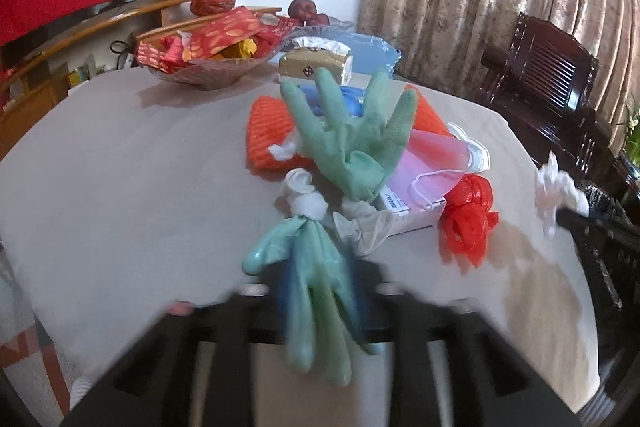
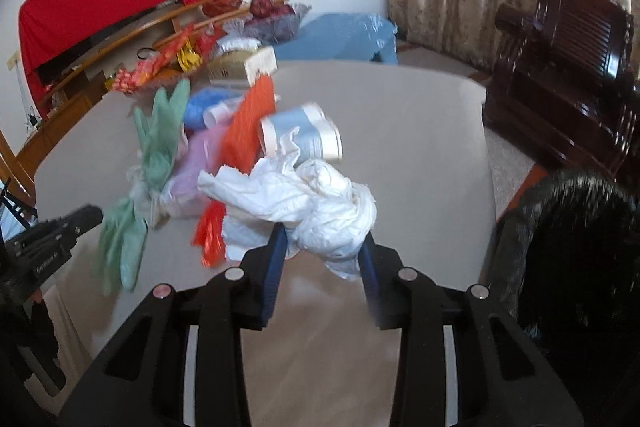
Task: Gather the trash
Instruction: 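Carry glove and tissue to the black bin and open both tools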
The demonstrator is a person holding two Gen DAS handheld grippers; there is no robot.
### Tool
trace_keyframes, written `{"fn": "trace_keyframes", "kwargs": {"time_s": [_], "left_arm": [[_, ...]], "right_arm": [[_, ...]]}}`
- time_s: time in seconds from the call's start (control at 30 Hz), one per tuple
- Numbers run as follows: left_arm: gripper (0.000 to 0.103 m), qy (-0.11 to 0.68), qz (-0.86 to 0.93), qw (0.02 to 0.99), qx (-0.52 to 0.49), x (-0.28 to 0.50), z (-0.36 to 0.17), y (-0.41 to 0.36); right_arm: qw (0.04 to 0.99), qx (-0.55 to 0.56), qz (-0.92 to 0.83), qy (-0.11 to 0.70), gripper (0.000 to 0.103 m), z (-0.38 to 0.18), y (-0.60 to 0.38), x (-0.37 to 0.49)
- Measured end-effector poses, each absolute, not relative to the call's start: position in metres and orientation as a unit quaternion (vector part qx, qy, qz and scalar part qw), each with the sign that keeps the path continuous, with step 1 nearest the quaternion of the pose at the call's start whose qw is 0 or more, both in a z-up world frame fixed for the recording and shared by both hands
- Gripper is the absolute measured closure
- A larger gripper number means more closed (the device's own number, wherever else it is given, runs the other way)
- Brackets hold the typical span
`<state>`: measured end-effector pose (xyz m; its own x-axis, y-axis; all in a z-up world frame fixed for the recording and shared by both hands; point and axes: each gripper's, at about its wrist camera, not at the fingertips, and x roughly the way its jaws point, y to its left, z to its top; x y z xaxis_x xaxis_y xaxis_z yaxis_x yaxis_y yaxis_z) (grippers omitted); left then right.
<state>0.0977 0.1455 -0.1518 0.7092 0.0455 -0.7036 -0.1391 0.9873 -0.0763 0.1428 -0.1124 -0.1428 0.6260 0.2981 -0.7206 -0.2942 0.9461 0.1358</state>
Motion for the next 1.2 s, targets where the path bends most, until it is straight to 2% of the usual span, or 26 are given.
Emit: {"fn": "trace_keyframes", "kwargs": {"time_s": [0.03, 0.27, 0.3, 0.33, 0.43, 0.5, 0.63, 0.83, 1.2], "left_arm": [[0.036, 0.376, 0.061, 0.923, -0.059, 0.099, -0.153, 0.145], [0.036, 0.404, 0.089, 0.910, -0.040, 0.130, -0.178, 0.154], [0.040, 0.414, 0.087, 0.905, -0.045, 0.132, -0.184, 0.156], [0.055, 0.423, 0.083, 0.901, -0.055, 0.134, -0.189, 0.158], [0.075, 0.420, 0.080, 0.901, -0.072, 0.127, -0.195, 0.162], [0.084, 0.413, 0.073, 0.904, -0.081, 0.120, -0.188, 0.164], [0.089, 0.388, 0.075, 0.915, -0.086, 0.101, -0.164, 0.161], [0.089, 0.346, 0.052, 0.933, -0.086, 0.073, -0.113, 0.137], [0.089, 0.308, -0.086, 0.946, -0.049, 0.084, -0.064, 0.022]], "right_arm": [[0.902, 0.002, 0.165, 0.400, 0.069, -0.143, -0.111, 0.142], [0.904, -0.002, 0.175, 0.389, 0.068, -0.136, -0.105, 0.139], [0.905, -0.003, 0.176, 0.388, 0.068, -0.135, -0.105, 0.138], [0.905, -0.003, 0.177, 0.387, 0.068, -0.135, -0.105, 0.137], [0.907, -0.007, 0.178, 0.380, 0.068, -0.130, -0.104, 0.136], [0.911, -0.011, 0.178, 0.372, 0.068, -0.124, -0.103, 0.133], [0.918, 0.002, 0.180, 0.352, 0.068, -0.108, -0.108, 0.127], [0.928, 0.018, 0.180, 0.325, 0.068, -0.083, -0.122, 0.115], [0.949, 0.035, 0.109, 0.294, 0.068, -0.053, -0.203, 0.072]]}}
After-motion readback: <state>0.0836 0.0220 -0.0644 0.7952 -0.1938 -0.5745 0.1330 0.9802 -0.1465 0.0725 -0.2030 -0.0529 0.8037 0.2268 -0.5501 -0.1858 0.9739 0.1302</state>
